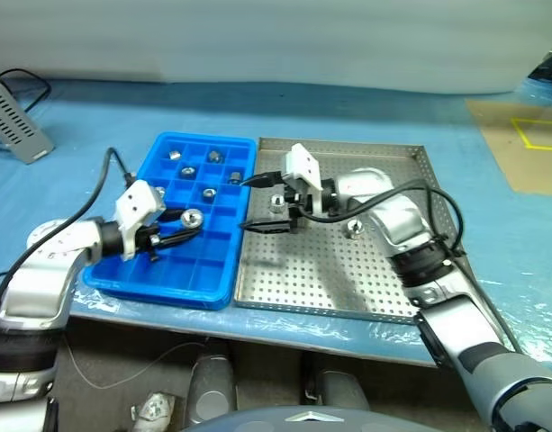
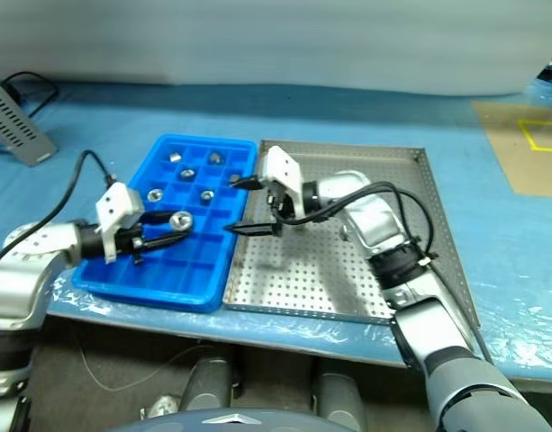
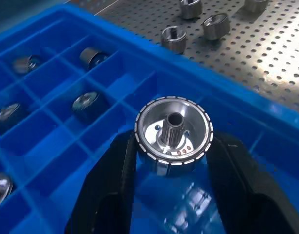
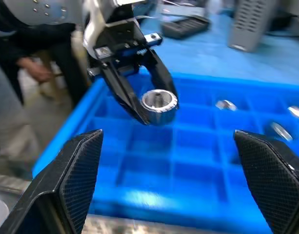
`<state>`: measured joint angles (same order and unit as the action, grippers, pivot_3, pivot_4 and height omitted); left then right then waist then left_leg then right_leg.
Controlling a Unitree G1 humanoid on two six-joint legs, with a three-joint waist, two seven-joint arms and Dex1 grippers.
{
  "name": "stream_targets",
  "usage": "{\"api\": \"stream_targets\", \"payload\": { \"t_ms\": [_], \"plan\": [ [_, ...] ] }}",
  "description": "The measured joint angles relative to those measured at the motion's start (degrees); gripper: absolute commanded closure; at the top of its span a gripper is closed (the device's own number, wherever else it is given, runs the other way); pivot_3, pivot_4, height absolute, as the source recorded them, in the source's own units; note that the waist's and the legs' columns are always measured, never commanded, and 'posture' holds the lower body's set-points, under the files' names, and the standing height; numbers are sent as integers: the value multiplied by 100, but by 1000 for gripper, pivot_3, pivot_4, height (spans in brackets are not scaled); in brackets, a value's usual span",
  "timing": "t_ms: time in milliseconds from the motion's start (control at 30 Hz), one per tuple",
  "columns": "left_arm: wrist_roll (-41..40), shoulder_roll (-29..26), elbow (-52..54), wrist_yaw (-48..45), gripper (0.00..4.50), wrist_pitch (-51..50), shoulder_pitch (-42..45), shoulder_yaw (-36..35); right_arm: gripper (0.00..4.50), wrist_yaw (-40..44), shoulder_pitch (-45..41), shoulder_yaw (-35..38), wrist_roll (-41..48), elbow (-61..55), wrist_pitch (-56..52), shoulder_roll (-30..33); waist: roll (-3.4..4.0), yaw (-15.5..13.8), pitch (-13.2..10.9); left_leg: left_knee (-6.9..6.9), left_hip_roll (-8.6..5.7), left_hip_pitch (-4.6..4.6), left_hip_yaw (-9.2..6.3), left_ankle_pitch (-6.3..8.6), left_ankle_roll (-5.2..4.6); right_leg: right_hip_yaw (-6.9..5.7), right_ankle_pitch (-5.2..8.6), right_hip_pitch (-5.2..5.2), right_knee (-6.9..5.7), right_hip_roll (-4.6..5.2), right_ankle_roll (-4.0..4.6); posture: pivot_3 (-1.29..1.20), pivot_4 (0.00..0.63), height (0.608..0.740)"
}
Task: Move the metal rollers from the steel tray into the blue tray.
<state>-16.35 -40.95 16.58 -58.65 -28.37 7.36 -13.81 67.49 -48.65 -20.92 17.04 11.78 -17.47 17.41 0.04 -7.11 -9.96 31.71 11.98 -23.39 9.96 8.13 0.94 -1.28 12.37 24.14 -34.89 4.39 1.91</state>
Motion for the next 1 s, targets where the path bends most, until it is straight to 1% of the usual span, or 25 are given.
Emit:
{"api": "stream_targets", "payload": {
  "t_ms": [67,200,300,400,500,567,633,700,1000],
  "plan": [
    [-119,16,400,286,2491,-156,-399,-316,0,189,-214,-19,-50,305,220,-239,-1,-98,0,-7,5,1,-5,-3,5,-2,0,0,1,0,0,412,150,740],
    [-130,247,741,968,2491,-241,-801,-578,0,505,-327,-18,-113,593,444,-393,-1,-333,0,-17,5,0,-11,-5,9,-3,1,0,4,1,-1,439,150,740],
    [-106,443,924,1469,2491,-333,-898,-551,0,640,-327,-17,-127,646,460,-437,-1,-451,0,-20,5,0,-16,-8,14,-2,1,4,3,0,-2,437,150,740],
    [-9,667,893,1850,2491,-307,-920,-403,0,692,-326,-14,-137,644,456,-427,-1,-492,0,-30,5,1,-17,-14,23,-3,1,6,3,-1,-2,409,150,740],
    [348,1013,376,2424,2491,-47,-504,-96,0,709,-307,-4,-200,613,453,-334,-2,-517,1,-37,1,1,-24,-25,40,-5,0,7,-1,-6,-4,386,150,740],
    [617,1054,17,2677,2491,200,-243,114,0,697,-262,-4,-265,557,464,-286,-6,-505,3,-38,-4,4,-34,-29,46,-5,0,8,-4,-9,-5,368,150,740],
    [794,1065,-249,2800,2491,434,-70,300,0,658,-195,-1,-322,525,463,-230,-6,-479,3,-38,-7,2,-48,-29,45,-5,-1,10,-4,-9,-5,336,150,740],
    [907,1160,-699,2952,2491,602,280,410,0,602,-129,6,-363,467,452,-156,-6,-467,3,-37,-7,-5,-49,-31,47,-6,-1,17,-6,-13,-5,317,150,740],
    [1105,1269,-1662,2954,2491,934,935,941,0,347,117,39,-482,206,427,68,-8,-397,4,-30,-8,-15,-41,-33,50,-14,-1,22,-11,-14,-4,246,150,740]
  ]
}}
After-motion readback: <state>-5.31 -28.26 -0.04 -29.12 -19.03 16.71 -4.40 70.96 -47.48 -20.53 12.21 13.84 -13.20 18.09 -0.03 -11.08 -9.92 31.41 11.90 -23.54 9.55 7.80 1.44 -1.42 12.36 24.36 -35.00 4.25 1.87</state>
